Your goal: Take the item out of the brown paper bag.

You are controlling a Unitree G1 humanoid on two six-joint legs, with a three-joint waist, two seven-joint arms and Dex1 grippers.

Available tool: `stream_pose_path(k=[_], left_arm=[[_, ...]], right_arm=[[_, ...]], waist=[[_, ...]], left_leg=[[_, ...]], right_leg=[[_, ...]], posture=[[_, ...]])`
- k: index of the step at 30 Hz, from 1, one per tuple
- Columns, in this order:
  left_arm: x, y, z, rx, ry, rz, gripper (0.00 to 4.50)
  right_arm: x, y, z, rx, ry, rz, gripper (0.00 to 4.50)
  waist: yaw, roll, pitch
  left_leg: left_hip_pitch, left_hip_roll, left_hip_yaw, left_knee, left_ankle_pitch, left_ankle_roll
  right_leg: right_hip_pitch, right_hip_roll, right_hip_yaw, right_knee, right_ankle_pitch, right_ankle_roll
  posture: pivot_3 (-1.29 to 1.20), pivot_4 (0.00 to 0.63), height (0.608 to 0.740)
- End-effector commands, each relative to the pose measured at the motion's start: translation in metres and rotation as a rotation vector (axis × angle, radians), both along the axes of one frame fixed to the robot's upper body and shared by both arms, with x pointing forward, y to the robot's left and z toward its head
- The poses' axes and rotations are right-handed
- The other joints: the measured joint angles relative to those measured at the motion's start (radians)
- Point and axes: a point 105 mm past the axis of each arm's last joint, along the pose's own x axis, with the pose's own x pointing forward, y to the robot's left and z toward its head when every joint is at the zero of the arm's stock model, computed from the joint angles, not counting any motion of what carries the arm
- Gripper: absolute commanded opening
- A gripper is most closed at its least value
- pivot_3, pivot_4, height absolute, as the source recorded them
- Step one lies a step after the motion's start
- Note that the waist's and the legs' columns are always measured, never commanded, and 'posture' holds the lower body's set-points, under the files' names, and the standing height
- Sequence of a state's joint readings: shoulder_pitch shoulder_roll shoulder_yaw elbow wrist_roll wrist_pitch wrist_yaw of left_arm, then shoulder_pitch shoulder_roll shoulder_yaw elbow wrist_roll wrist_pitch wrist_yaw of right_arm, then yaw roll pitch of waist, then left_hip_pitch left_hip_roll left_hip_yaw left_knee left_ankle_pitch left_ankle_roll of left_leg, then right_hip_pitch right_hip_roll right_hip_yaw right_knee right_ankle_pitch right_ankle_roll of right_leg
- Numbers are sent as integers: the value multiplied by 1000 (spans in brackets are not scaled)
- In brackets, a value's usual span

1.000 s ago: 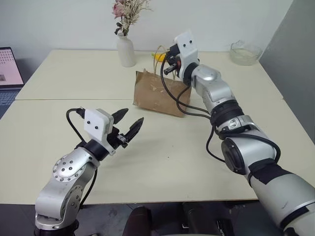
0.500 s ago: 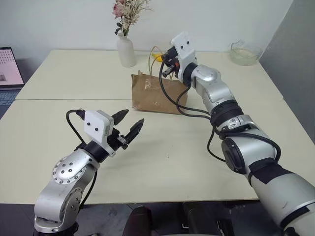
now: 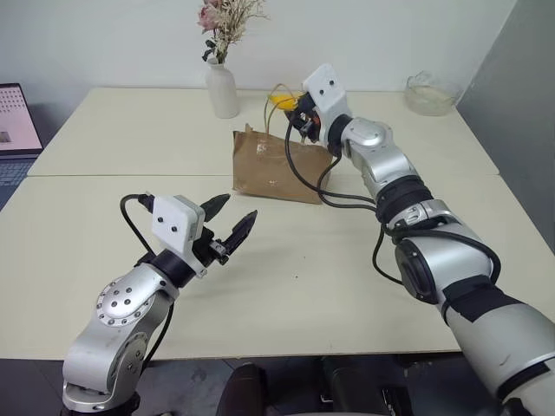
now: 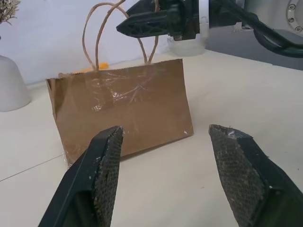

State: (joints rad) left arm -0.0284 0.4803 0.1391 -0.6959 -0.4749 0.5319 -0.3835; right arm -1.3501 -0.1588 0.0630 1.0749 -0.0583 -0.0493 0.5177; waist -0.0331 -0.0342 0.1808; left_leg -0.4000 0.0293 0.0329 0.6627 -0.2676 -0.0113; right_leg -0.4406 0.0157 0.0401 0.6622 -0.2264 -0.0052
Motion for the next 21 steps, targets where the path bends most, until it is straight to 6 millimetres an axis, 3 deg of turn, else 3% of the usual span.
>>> stream_pose_path(k=[1, 6, 12, 15, 21], left_arm=[[-3, -5, 11, -1, -55, -24, 3031], [-3, -6, 11, 0, -55, -24, 3031], [-3, -5, 8, 0, -44, -24, 3031], [-2, -5, 7, 2, -41, -28, 3031], [0, -7, 7, 13, -40, -48, 3031]], right_arm=[[-7, -12, 20, 13, -36, 43, 3396], [-20, -36, 11, 19, -5, 60, 3396], [-65, -76, -22, 62, 146, 70, 3396], [-78, -88, -35, 84, 191, 25, 3396], [-86, -81, -32, 133, 163, 9, 3396]], waist=[[0, 0, 0], [2, 0, 0], [6, 0, 0], [1, 0, 0], [-3, 0, 0]], left_leg=[[0, 0, 0, 0, 0, 0], [0, 0, 0, 0, 0, 0], [0, 0, -1, 0, 0, 0], [0, 0, -1, 0, 0, 0], [4, 0, 0, 1, 1, 0]], right_leg=[[0, 0, 0, 0, 0, 0], [0, 0, 0, 0, 0, 0], [0, -1, -1, 1, 0, 0], [0, -1, 0, 1, 0, 1], [2, 1, 1, 4, -2, 3]], posture=[[0, 150, 740], [0, 150, 740], [0, 150, 740], [0, 150, 740], [0, 150, 740]])
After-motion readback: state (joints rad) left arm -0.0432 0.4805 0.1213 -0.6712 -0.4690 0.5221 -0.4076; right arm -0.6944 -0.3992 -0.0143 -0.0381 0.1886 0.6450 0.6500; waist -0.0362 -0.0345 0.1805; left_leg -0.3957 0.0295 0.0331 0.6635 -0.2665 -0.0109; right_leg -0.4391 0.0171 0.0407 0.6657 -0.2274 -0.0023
